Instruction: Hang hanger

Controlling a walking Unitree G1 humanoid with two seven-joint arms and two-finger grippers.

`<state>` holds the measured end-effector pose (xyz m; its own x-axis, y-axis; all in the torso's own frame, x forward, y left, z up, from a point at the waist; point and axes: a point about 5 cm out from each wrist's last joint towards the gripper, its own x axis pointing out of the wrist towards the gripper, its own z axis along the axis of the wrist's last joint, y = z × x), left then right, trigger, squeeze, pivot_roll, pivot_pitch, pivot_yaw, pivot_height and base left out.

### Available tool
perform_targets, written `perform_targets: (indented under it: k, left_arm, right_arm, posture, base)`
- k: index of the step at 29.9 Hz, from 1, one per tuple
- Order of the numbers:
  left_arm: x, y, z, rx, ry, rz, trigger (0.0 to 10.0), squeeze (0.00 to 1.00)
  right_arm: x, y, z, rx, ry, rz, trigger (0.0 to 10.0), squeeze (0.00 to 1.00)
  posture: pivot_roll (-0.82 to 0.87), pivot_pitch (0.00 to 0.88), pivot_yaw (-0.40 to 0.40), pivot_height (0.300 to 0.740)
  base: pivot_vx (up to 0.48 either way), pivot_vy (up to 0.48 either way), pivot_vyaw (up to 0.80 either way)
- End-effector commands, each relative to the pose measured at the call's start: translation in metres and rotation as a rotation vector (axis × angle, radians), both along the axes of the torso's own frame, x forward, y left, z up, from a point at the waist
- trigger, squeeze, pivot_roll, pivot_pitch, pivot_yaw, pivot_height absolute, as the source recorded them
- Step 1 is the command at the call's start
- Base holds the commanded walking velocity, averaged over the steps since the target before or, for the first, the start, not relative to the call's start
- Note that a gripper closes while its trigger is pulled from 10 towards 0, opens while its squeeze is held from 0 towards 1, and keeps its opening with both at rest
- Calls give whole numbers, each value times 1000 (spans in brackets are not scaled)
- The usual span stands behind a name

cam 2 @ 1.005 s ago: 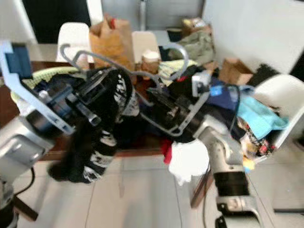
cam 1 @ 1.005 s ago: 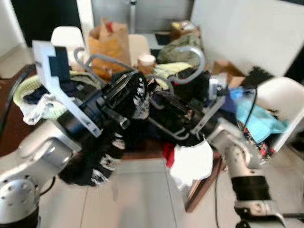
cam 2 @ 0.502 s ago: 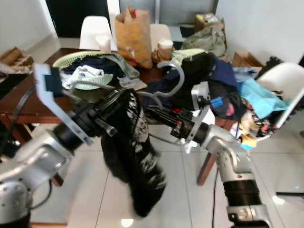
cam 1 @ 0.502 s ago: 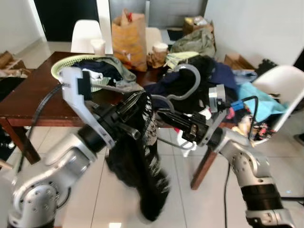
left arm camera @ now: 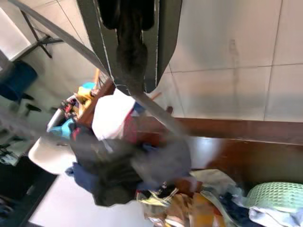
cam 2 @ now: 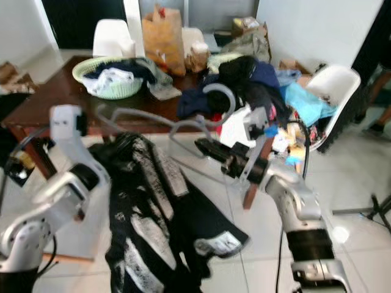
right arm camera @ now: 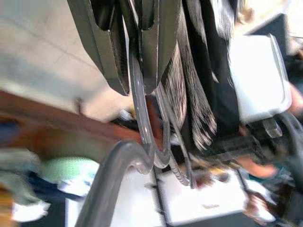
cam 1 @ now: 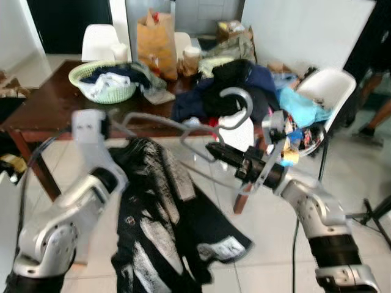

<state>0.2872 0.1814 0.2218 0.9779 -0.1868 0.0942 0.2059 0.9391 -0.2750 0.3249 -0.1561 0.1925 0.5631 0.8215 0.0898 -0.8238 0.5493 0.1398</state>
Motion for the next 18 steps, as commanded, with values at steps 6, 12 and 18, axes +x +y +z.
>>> perform_targets:
  k: [6,12,18]
  left_arm:
    - [14,24,7,30,-17,169,10000,0]
    - [25,19,7,63,-9,193,10000,0]
    - [30,21,2,70,11,242,10000,0]
  right_arm:
    - [1,-8,-7,-157,13,-17,10000,0]
    - [-6,-7,-18,-275,35,20,10000,0]
    - [-13,-2,-27,-356,42,69,10000,0]
  posture:
    - [20,0,-46,740]
    - [11,0,-39,740]
    - [2,0,-34,740]
  base:
    - [0,0,-800]
    - [0,0,-800]
    - [0,0,-800]
